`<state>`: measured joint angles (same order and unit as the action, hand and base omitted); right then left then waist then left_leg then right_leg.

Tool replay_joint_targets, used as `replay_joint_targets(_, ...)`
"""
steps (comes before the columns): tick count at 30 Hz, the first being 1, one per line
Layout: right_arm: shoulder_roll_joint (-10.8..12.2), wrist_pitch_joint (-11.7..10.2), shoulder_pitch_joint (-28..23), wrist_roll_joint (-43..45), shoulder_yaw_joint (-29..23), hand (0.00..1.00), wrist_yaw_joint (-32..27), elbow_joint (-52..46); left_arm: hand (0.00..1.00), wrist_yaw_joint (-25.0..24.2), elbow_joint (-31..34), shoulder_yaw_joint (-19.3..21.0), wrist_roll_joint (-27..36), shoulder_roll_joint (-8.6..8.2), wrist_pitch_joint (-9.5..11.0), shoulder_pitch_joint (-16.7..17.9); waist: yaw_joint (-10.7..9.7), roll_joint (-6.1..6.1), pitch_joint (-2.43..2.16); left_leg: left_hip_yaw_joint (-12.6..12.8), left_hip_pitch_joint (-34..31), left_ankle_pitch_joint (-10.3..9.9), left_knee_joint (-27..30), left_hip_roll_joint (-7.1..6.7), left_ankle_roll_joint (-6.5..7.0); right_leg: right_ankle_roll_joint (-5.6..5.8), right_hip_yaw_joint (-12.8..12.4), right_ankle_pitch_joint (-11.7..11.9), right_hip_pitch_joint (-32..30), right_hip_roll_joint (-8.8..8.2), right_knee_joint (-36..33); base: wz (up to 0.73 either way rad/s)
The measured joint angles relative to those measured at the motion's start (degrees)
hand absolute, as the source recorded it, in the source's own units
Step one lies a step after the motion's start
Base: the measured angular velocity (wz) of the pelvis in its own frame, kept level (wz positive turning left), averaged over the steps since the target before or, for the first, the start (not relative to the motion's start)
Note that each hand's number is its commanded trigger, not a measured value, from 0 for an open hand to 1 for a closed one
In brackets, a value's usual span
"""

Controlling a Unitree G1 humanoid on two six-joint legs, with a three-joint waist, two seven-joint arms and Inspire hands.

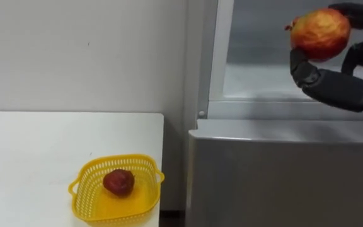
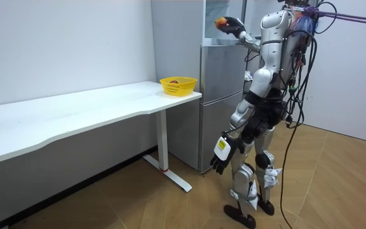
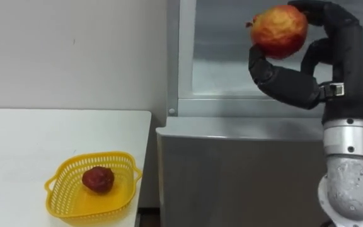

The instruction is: Retrieve from the upper fridge

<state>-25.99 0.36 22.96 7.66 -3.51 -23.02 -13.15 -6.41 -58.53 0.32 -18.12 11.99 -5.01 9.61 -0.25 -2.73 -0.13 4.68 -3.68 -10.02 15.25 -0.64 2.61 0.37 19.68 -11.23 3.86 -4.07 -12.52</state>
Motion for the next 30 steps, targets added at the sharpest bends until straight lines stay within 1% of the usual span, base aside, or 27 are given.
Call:
replay_joint_targets(2,0.01,-1.06,-0.04,3.45,0.00,1.00,-0.31,-2.99,0.00,0.00,0.00,0.00,0.01,0.02,0.40,0.10,-0.23,0.11,-0.12,0.00,0.07,0.00,-0.02,-0.01,0.00,0.00,-0.27,0.00,0.03,0.00,-0.03,0.00)
replay_joint_targets(4,0.04,-2.04,-0.07,6.07,0.02,1.00,-0.31,-5.04,0.00,-0.02,0.00,0.00,0.05,0.03,0.53,0.12,-0.23,0.14,-0.15,0.05,0.18,0.04,-0.14,-0.01,-0.02,0.00,-0.55,0.00,0.07,0.04,-0.09,-0.02)
replay_joint_targets(8,0.03,-4.03,-0.08,10.78,0.10,1.00,-0.38,-8.58,0.00,-0.39,0.00,0.00,-0.10,0.17,1.32,0.03,-0.13,-0.17,-0.31,0.09,0.27,0.28,-0.75,-0.03,-0.12,0.00,-0.94,0.00,-0.07,0.07,-0.06,-0.02)
replay_joint_targets(10,0.04,-4.64,-0.10,12.10,0.11,1.00,-0.38,-9.68,0.00,-0.61,-0.01,0.00,-0.15,0.30,1.37,-0.01,-0.09,-0.37,-0.22,0.05,0.26,0.29,-0.72,-0.03,-0.13,0.00,-0.88,0.00,-0.05,0.08,-0.02,0.00)
replay_joint_targets(12,0.04,-5.29,-0.43,13.50,0.11,1.00,-0.35,-10.50,0.00,-0.67,-0.01,-0.02,-0.14,0.36,1.41,-0.07,0.06,-0.55,-0.23,0.03,0.24,0.28,-0.72,-0.04,-0.13,0.00,-0.88,0.00,-0.04,0.09,0.06,0.00)
replay_joint_targets(13,0.03,-5.81,-0.96,13.84,0.47,1.00,-0.23,-10.93,0.00,-0.77,-0.02,-0.19,-0.01,0.58,1.54,-0.10,0.43,-0.65,-0.23,0.03,0.30,0.28,-0.69,-0.04,-0.13,0.00,-0.89,0.00,0.01,0.12,0.17,0.00)
replay_joint_targets(15,0.02,-5.90,-1.95,13.81,2.03,1.00,0.00,-11.79,0.00,-0.81,-0.02,-1.17,0.04,0.98,1.81,-0.17,0.66,-0.81,-0.24,0.04,0.42,0.29,-0.69,-0.04,-0.13,0.00,-0.80,0.00,0.11,0.13,0.21,0.00)
replay_joint_targets(16,0.02,-5.90,-2.03,14.05,3.70,1.00,0.42,-11.94,0.00,-0.89,-0.23,-1.23,0.03,0.98,1.90,-0.38,0.87,-0.86,-0.22,0.07,0.46,0.30,-0.69,-0.04,-0.14,0.00,-0.84,0.00,0.14,0.14,0.12,0.00)
replay_joint_targets(18,0.06,-5.87,-2.03,15.96,6.06,1.00,1.04,-12.48,0.00,-1.02,-2.02,-1.72,0.06,1.26,2.52,-1.38,1.16,-0.94,-0.18,0.06,0.52,0.31,-0.69,-0.01,-0.16,0.00,-0.87,0.00,0.13,0.15,-0.01,0.00)
replay_joint_targets(20,0.18,-6.15,-2.03,19.01,8.39,1.00,1.88,-14.08,0.00,-1.57,-2.35,-3.04,-0.03,1.64,2.61,-2.05,2.00,-1.15,-0.05,0.05,0.41,0.31,-0.71,0.00,-0.17,0.00,-0.68,0.00,0.13,0.17,-0.01,0.00)
replay_joint_targets(21,0.22,-6.23,-2.03,19.85,8.82,1.00,2.02,-14.50,0.00,-1.60,-2.46,-3.32,-0.04,1.76,2.63,-2.28,2.18,-1.26,-0.01,0.02,0.38,0.30,-0.70,0.00,-0.17,0.00,-0.62,0.00,0.13,0.17,-0.01,0.04)
replay_joint_targets(22,0.50,-6.94,-2.02,21.43,9.43,1.00,2.13,-14.83,0.00,-1.64,-2.74,-3.59,-0.09,2.05,2.68,-2.66,2.29,-1.61,0.05,-0.08,0.33,0.30,-0.73,0.00,-0.18,0.00,-0.52,0.00,0.14,0.17,0.00,0.05)
replay_joint_targets(24,1.31,-7.46,-2.02,23.35,10.06,1.00,2.61,-15.18,0.00,-1.68,-3.29,-3.95,-0.11,2.39,2.71,-2.88,2.46,-2.08,-0.13,-0.15,0.27,0.29,-0.73,0.00,-0.18,0.00,-0.50,0.00,0.14,0.18,0.00,0.04)
replay_joint_targets(25,1.51,-7.87,-2.02,23.95,10.41,1.00,2.85,-15.18,0.00,-1.68,-3.42,-4.13,-0.21,2.49,2.71,-2.79,2.57,-2.21,-0.10,-0.15,0.30,0.29,-0.73,-0.01,-0.17,0.00,-0.50,0.00,0.24,0.16,0.00,0.00)
replay_joint_targets(28,1.59,-8.16,-2.02,24.48,11.45,1.00,3.44,-15.17,0.00,-1.58,-3.41,-5.06,-0.38,2.80,2.72,-3.03,3.79,-2.70,0.28,-0.12,0.37,0.27,-0.71,-0.03,-0.15,0.00,-0.55,0.00,0.26,0.14,0.01,0.00)
replay_joint_targets(30,1.70,-8.45,-2.01,24.71,12.12,1.00,4.47,-15.17,0.00,-1.55,-3.41,-5.07,-0.64,2.80,2.83,-3.21,4.18,-2.80,0.33,-0.15,0.31,0.27,-0.69,-0.04,-0.15,0.00,-0.58,0.00,0.20,0.10,0.00,0.00)
